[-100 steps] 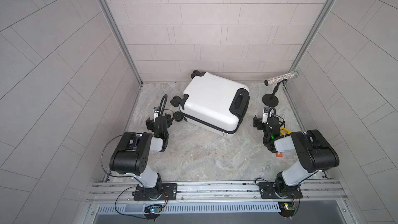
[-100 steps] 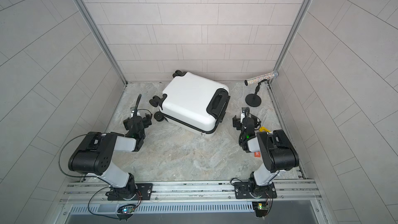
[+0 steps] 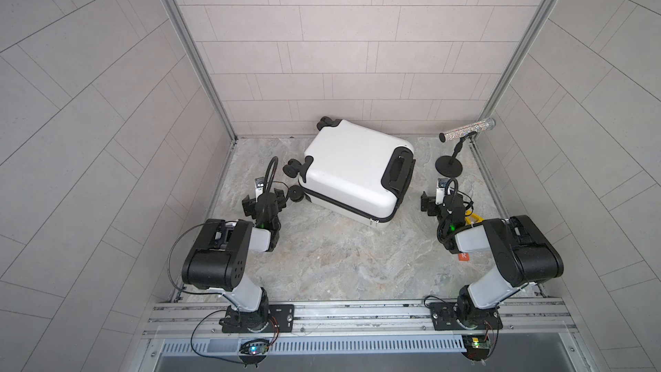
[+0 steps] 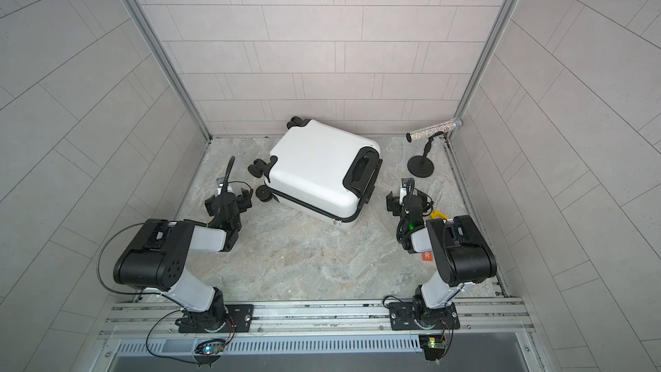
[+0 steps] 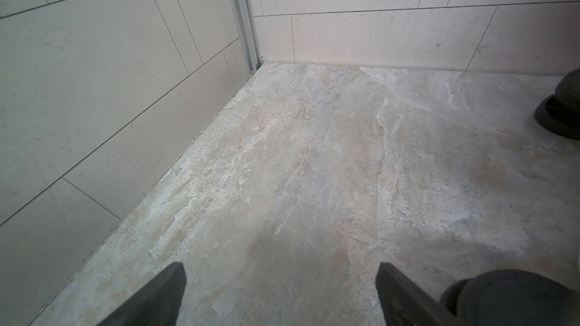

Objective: Open the suitcase zippers
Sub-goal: Adjust the suitcase at the center of the board.

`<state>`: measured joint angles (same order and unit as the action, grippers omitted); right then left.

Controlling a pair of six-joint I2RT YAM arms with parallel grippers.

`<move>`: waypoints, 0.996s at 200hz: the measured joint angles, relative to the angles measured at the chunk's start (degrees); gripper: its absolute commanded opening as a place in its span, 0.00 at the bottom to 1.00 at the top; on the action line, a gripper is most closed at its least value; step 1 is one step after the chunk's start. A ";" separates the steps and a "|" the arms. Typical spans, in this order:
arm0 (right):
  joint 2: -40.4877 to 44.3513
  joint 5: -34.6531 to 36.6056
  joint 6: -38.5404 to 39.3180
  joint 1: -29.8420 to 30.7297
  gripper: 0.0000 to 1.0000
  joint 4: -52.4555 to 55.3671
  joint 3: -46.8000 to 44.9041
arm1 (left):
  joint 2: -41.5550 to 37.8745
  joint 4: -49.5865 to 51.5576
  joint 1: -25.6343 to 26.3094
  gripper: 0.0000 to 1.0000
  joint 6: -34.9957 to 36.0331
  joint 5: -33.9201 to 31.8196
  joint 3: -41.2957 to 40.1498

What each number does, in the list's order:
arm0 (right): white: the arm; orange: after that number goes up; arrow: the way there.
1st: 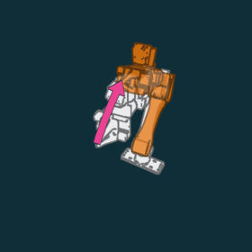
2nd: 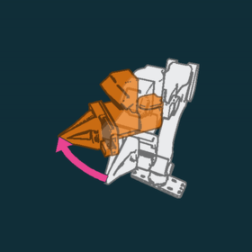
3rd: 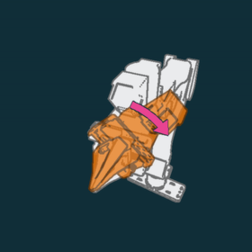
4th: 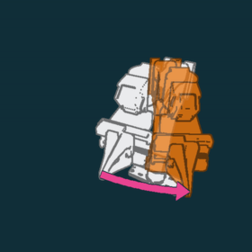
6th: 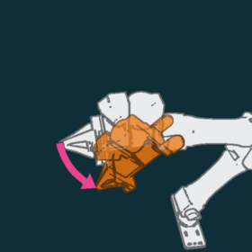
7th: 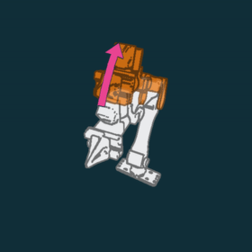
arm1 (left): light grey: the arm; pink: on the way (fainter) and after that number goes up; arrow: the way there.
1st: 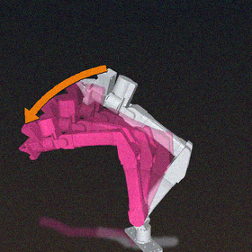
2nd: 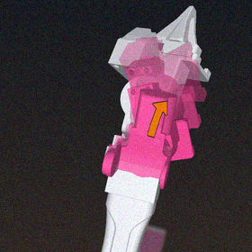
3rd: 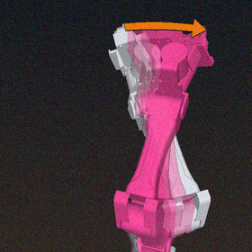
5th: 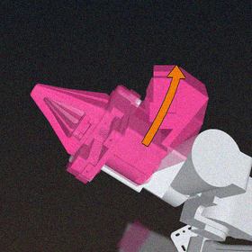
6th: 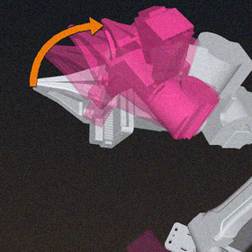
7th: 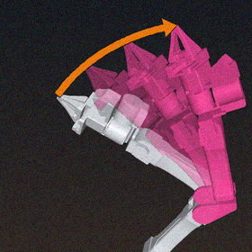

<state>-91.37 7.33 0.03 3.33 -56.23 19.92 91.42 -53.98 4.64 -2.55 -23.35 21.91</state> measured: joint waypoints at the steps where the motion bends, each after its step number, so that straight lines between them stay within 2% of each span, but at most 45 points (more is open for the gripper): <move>1: 0.00 0.00 -0.02 0.00 1.00 0.00 0.00 | 0.00 0.00 0.00 1.00 0.00 0.00 0.00; 54: 0.00 0.00 0.00 0.00 1.00 0.00 0.00 | -0.02 -0.11 0.00 1.00 0.02 0.13 -0.02; 72: 0.11 -0.13 0.00 0.00 0.99 -0.04 0.00 | -1.09 0.76 0.00 1.00 0.74 1.95 -0.24; 92: 2.91 -0.22 -0.02 0.00 1.00 0.85 -0.70 | -6.82 5.11 0.00 1.00 1.33 3.30 -0.33; 110: 9.99 -0.26 -0.02 0.00 1.00 5.01 -0.94 | -14.60 11.28 0.00 1.00 1.29 4.17 0.81; 130: 19.26 -0.22 -1.29 0.00 1.00 14.03 1.70 | -21.55 21.92 0.00 0.97 0.20 5.81 6.32; 155: 27.47 -0.55 -4.46 0.00 1.00 30.99 11.41 | -26.23 37.35 0.00 0.94 -2.27 10.36 17.92; 181: 32.26 -4.68 -8.13 0.00 1.00 48.33 23.56 | -27.76 50.29 0.04 0.89 -4.70 16.96 29.11; 199: 33.22 -9.25 -11.23 0.00 1.00 58.86 30.40 | -25.68 60.06 0.31 0.85 -6.10 20.98 38.25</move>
<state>-58.15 -1.91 -11.20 3.33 2.63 50.33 65.73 6.09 4.95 -8.64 -2.37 60.16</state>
